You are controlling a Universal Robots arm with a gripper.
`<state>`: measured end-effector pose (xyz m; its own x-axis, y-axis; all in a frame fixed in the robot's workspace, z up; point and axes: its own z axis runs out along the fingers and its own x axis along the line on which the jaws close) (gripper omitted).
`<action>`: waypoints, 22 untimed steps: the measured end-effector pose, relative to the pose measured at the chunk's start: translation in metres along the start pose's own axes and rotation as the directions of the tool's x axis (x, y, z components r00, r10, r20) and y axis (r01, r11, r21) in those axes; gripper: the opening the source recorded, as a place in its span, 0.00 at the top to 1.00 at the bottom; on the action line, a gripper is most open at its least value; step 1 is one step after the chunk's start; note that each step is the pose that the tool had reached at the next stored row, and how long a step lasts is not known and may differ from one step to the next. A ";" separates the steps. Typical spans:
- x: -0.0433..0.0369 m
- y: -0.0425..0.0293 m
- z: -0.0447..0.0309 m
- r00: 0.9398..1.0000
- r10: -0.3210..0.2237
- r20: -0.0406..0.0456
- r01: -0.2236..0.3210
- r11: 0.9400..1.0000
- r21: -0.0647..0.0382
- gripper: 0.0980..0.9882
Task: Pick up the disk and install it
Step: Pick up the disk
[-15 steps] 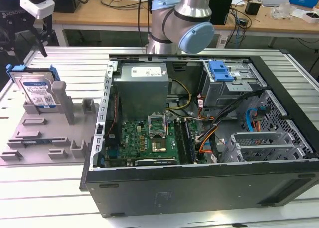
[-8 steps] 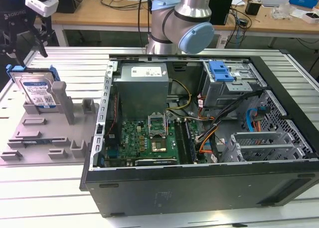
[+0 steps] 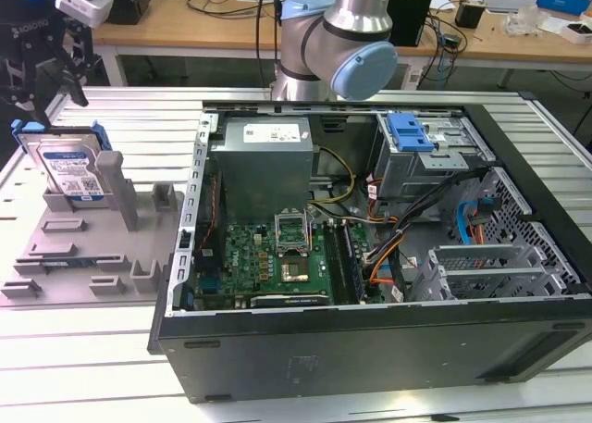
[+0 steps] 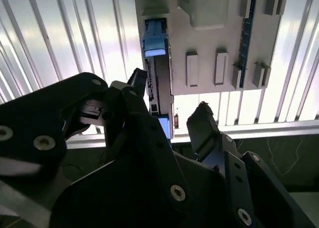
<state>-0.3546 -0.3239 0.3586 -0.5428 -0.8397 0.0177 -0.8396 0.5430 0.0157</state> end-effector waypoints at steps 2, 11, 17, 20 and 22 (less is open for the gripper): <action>0.0000 0.0000 0.0001 0.998 -0.056 0.001 0.056 0.998 0.004 0.44; 0.0000 0.0000 0.0001 0.980 -0.200 0.007 0.199 0.980 0.026 0.44; 0.0000 0.0000 0.0005 0.935 -0.355 0.004 0.355 0.934 0.028 0.44; 0.0000 0.0000 0.0007 0.909 -0.417 0.002 0.417 0.909 0.029 0.44; -0.0001 0.0000 0.0009 0.893 -0.451 0.002 0.451 0.892 0.029 0.44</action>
<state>-0.3546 -0.3238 0.3577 -0.1058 -0.9944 0.0071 -0.9944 0.1058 -0.0073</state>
